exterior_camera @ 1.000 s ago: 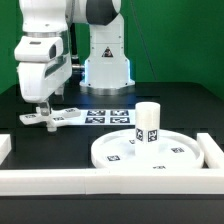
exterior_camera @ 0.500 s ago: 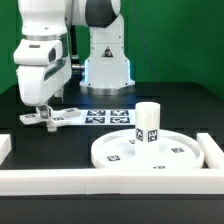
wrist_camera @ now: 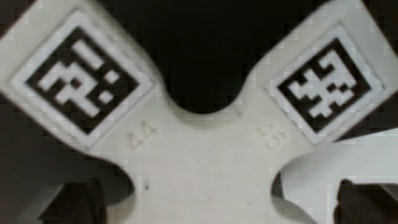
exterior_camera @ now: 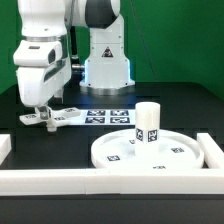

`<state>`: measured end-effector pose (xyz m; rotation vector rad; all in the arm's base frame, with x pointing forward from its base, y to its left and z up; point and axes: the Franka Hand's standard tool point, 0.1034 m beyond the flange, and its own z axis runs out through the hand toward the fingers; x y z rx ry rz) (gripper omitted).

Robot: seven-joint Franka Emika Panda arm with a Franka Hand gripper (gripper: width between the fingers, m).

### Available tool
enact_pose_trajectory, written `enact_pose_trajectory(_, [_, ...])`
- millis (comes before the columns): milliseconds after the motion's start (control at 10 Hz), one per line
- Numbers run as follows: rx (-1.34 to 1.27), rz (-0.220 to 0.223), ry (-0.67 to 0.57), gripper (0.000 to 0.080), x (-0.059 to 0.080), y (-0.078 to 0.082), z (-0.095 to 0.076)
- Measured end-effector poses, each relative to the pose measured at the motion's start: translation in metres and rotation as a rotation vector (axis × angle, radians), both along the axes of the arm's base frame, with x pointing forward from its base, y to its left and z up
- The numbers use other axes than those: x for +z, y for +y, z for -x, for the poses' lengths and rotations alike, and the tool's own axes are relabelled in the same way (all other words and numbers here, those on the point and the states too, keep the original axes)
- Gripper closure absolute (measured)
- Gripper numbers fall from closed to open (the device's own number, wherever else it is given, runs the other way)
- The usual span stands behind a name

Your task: Assemble round table

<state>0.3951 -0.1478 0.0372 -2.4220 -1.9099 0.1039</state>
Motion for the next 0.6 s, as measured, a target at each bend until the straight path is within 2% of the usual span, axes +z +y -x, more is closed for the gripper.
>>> enact_pose_trajectory(600, [0.000, -0.001, 0.008, 0.0151, -0.0047, -0.0006, 0.0002])
